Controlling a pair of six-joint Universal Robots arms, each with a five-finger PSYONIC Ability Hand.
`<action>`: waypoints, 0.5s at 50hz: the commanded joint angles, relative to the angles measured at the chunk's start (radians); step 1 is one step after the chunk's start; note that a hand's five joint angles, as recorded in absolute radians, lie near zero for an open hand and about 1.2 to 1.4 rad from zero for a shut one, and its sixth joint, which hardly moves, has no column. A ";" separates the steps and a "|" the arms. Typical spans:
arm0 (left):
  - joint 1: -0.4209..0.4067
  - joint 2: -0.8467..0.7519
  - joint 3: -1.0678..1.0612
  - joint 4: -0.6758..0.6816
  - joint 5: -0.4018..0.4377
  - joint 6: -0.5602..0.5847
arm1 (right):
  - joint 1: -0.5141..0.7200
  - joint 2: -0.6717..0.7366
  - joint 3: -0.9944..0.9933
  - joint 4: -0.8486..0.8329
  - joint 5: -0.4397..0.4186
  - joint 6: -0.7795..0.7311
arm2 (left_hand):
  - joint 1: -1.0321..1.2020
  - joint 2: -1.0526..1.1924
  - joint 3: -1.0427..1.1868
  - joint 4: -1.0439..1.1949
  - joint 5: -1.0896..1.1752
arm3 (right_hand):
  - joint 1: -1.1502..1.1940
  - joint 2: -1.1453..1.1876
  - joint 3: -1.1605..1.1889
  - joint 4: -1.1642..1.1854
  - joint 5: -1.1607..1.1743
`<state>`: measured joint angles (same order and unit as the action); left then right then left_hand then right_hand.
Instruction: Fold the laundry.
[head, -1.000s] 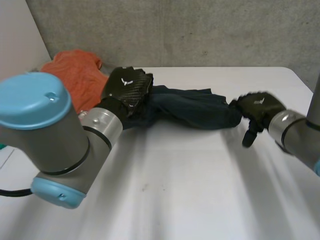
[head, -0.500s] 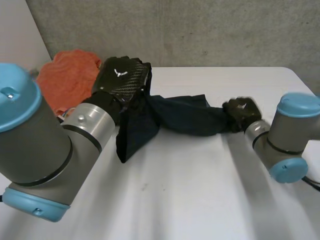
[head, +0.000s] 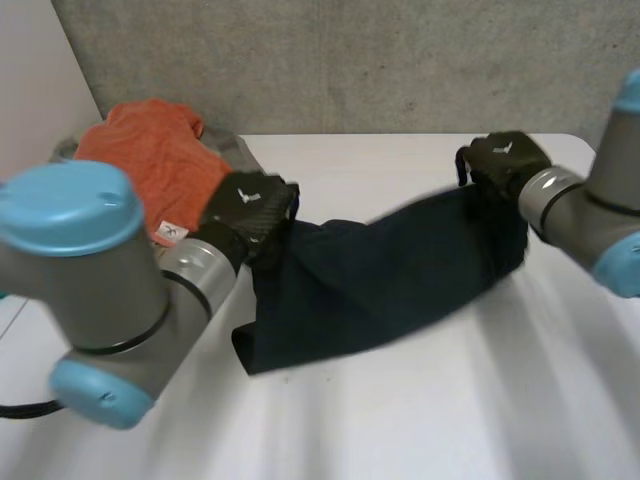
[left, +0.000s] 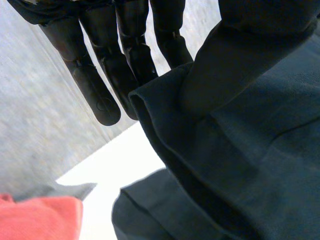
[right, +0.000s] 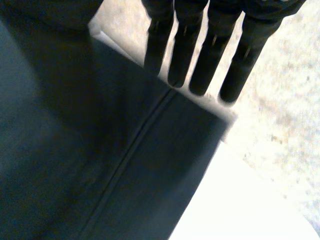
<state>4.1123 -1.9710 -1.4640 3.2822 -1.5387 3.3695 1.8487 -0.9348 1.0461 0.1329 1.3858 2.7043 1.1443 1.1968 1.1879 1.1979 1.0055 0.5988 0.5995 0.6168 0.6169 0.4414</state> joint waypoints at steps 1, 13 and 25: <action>0.025 -0.144 0.105 -0.006 0.002 0.002 | 0.004 0.064 0.005 -0.131 0.143 -0.015 | 0.252 0.199 0.208 0.198 0.216 | -0.376 -0.377 -0.394 -0.394 -0.393; 0.037 -0.103 0.056 -0.010 0.009 -0.007 | -0.019 -0.269 0.304 0.026 0.038 -0.067 | 0.252 0.199 0.208 0.198 0.216 | -0.179 -0.180 -0.197 -0.197 -0.196; 0.034 -0.097 0.013 -0.010 0.011 -0.009 | -0.098 -0.200 0.477 -0.050 -0.123 -0.212 | 0.252 0.199 0.208 0.198 0.216 | -0.091 -0.092 -0.109 -0.109 -0.108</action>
<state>4.1474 -2.0659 -1.4382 3.2719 -1.5282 3.3610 1.7645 -1.2040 1.4739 0.2198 1.3005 2.5675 1.1443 1.1968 1.1879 1.1980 1.0055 0.3940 0.3610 0.3961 0.4097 0.2466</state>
